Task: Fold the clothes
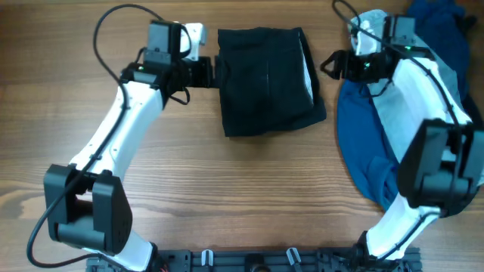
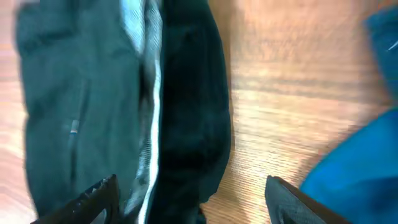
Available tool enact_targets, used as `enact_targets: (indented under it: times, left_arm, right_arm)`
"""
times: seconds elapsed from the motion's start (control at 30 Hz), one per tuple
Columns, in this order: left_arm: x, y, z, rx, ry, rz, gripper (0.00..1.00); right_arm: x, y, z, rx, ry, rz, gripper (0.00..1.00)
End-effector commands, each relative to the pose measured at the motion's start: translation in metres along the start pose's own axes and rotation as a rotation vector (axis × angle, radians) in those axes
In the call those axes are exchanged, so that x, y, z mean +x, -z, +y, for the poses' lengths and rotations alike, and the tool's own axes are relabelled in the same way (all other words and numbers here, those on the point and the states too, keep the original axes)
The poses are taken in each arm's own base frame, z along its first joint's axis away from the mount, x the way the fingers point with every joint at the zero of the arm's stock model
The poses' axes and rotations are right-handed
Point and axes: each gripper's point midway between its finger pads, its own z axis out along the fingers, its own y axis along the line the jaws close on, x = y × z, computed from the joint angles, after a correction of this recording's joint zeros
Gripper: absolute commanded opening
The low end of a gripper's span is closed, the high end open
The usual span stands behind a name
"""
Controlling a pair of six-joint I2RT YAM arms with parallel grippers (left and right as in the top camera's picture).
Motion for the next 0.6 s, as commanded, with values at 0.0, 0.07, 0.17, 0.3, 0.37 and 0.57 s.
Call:
enact_targets:
  times: [0.0, 0.07, 0.17, 0.3, 0.37, 0.57]
  left_arm:
    - [0.015, -0.015, -0.059, 0.062, -0.217, 0.026, 1.00]
    - [0.027, -0.025, -0.094, 0.047, -0.352, 0.025, 1.00]
    - [0.045, -0.041, -0.139, 0.004, -0.531, 0.004, 1.00]
    - [0.075, -0.071, -0.161, -0.039, -0.711, 0.033, 1.00]
    - [0.085, -0.087, -0.153, -0.097, -0.788, 0.061, 1.00]
    - [0.111, -0.107, -0.114, -0.228, -0.896, 0.196, 1.00]
  right_arm:
    - [-0.028, 0.054, 0.004, 0.017, -0.006, -0.120, 0.85]
    - [-0.026, 0.062, -0.007, 0.031, -0.036, -0.120, 0.90]
    - [-0.020, 0.070, -0.025, 0.056, -0.083, -0.112, 0.97]
    - [-0.021, 0.074, -0.033, 0.065, -0.103, -0.122, 0.99]
    - [-0.021, 0.074, -0.033, 0.065, -0.101, -0.124, 0.99]
    - [-0.024, 0.075, -0.034, 0.066, -0.094, -0.135, 1.00]
